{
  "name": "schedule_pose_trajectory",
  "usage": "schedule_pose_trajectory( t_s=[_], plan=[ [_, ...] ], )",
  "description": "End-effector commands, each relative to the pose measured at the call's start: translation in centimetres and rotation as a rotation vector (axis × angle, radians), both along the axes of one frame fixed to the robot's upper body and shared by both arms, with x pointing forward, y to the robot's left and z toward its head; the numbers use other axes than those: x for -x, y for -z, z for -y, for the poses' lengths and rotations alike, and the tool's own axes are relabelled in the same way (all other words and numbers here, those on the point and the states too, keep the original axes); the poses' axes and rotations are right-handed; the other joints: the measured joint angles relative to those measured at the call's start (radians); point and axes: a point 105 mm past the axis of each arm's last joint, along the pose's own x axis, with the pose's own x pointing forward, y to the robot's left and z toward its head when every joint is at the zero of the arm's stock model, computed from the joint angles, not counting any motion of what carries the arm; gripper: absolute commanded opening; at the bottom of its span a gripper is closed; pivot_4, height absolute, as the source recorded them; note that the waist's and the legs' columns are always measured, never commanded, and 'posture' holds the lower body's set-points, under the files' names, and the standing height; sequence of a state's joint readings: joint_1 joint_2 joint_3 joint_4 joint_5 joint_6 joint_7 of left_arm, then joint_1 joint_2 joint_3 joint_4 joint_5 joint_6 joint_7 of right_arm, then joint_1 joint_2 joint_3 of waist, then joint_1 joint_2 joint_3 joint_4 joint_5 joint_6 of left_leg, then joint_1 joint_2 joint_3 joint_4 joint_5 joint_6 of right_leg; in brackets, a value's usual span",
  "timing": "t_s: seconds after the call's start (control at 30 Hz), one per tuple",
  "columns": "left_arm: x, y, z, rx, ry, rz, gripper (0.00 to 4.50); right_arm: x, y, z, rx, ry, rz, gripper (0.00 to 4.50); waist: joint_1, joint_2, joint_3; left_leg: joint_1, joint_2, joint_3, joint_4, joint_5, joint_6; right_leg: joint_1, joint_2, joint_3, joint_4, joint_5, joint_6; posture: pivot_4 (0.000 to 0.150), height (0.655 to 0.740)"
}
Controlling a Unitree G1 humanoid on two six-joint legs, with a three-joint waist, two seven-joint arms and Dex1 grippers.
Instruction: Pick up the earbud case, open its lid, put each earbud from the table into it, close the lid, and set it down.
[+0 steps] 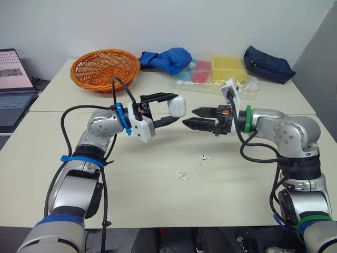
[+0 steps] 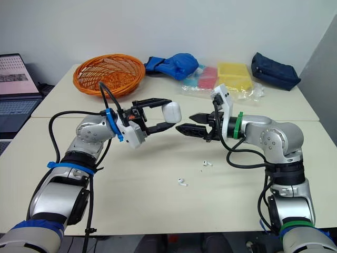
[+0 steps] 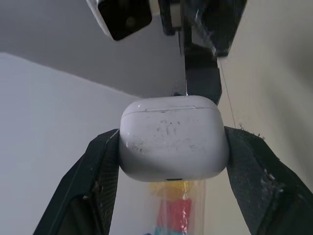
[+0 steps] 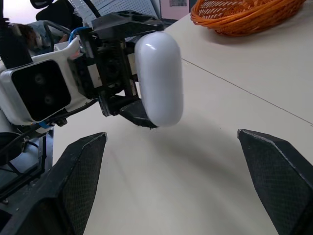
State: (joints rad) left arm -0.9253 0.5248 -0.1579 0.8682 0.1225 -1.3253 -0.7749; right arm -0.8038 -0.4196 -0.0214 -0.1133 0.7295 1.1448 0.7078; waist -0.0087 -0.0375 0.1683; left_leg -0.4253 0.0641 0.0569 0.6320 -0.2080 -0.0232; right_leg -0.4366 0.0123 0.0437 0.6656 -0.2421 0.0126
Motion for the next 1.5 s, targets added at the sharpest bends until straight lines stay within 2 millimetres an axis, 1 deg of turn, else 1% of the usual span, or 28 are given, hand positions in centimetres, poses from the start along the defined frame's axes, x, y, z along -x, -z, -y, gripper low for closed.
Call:
schedule_pose_trajectory(
  t_s=[0.03,0.17,0.5,0.6,0.83,0.87,0.9,1.07,1.17,1.2,1.23,1.33,1.43,1.5],
  plan=[
    [0.5,-1.6,0.1,0.027,0.035,0.086,2.78,0.1,-1.4,-0.4,-0.045,-0.001,0.029,4.5,0.0,0.0,0.0,0.0,0.0,0.0,0.0,0.0,0.0,0.0,0.0,0.0,0.0,0.0,0.0,0.15,0.74],
    [0.8,-1.8,0.4,0.029,0.055,0.109,2.78,0.4,-1.6,-1.2,-0.08,-0.028,0.016,4.5,0.0,0.0,0.0,0.0,0.0,0.0,0.001,0.0,0.0,0.0,0.0,0.0,0.001,0.0,0.0,0.15,0.74],
    [1.0,-1.5,0.6,0.011,0.075,0.121,2.78,0.4,-2.0,-1.9,-0.112,-0.038,-0.008,4.5,0.0,0.0,0.0,-0.001,0.0,0.0,0.003,0.0,0.0,-0.001,0.0,0.0,0.002,0.0,0.0,0.15,0.74],
    [0.9,-1.5,0.6,0.011,0.071,0.119,2.78,0.5,-2.0,-2.0,-0.12,-0.042,-0.014,3.94,0.0,0.0,0.0,-0.001,0.0,0.0,0.003,0.0,0.0,-0.001,0.0,0.0,0.003,0.0,0.0,0.15,0.74],
    [1.0,-1.6,0.6,0.02,0.072,0.122,2.78,0.8,-1.9,-2.2,-0.099,-0.07,0.004,1.4,-0.008,0.0,0.0,-0.001,0.0,-0.001,0.012,0.0,0.0,-0.003,0.0,0.0,0.014,-0.001,0.002,0.15,0.74],
    [1.0,-1.6,0.6,0.019,0.073,0.123,2.78,0.8,-1.8,-2.3,-0.097,-0.071,0.004,1.09,-0.009,0.0,0.0,-0.001,0.0,-0.001,0.013,0.0,0.0,-0.003,0.001,0.0,0.014,-0.001,0.002,0.15,0.74],
    [1.0,-1.6,0.6,0.02,0.073,0.123,2.78,0.9,-1.8,-2.3,-0.091,-0.074,0.011,0.91,-0.009,0.0,0.0,-0.001,0.0,-0.001,0.013,0.0,0.0,-0.003,0.0,0.0,0.014,-0.002,0.002,0.15,0.74],
    [0.9,-1.6,0.6,0.031,0.068,0.123,2.78,0.8,-1.5,-2.1,-0.075,-0.067,0.028,0.91,-0.014,0.0,0.0,-0.001,0.0,-0.001,0.014,0.001,0.001,-0.002,0.0,0.001,0.014,-0.002,0.003,0.15,0.74],
    [1.0,-1.4,0.8,0.021,0.081,0.104,2.78,0.5,-1.8,-1.9,-0.081,-0.054,0.039,0.91,-0.018,0.0,0.0,-0.001,0.0,-0.001,0.014,0.001,0.001,-0.002,0.001,0.001,0.014,-0.001,0.003,0.15,0.74],
    [1.1,-1.4,0.8,0.019,0.084,0.1,3.49,0.4,-1.9,-1.9,-0.084,-0.052,0.041,0.91,-0.018,0.0,0.0,-0.001,0.0,-0.001,0.014,0.001,0.001,-0.002,0.001,0.001,0.014,-0.001,0.002,0.15,0.74],
    [1.0,-1.4,0.8,0.017,0.083,0.09,3.67,0.4,-1.9,-1.8,-0.086,-0.049,0.044,0.91,-0.019,0.0,0.0,-0.001,0.0,-0.001,0.014,0.001,0.001,-0.002,0.001,0.001,0.014,-0.001,0.002,0.15,0.74],
    [0.9,-2.0,0.7,0.027,0.077,0.08,4.47,0.2,-1.9,-1.7,-0.088,-0.036,0.044,0.91,-0.02,0.0,0.0,-0.002,0.0,-0.001,0.013,0.001,0.001,-0.003,0.0,0.001,0.014,-0.001,0.002,0.15,0.74],
    [0.8,-2.8,0.3,0.018,0.07,0.059,4.47,-0.5,-1.6,-0.9,-0.084,0.02,0.053,0.91,-0.021,0.0,0.0,-0.002,0.0,-0.001,0.013,0.001,0.001,-0.003,0.001,0.001,0.014,-0.001,0.002,0.15,0.74],
    [0.0,-1.7,0.0,-0.092,0.039,-0.111,4.47,-1.2,-1.1,-0.3,-0.039,0.068,0.102,0.91,-0.022,0.0,0.0,-0.002,0.0,-0.001,0.013,0.001,0.001,-0.003,0.001,0.001,0.014,-0.001,0.002,0.15,0.74]
  ],
)
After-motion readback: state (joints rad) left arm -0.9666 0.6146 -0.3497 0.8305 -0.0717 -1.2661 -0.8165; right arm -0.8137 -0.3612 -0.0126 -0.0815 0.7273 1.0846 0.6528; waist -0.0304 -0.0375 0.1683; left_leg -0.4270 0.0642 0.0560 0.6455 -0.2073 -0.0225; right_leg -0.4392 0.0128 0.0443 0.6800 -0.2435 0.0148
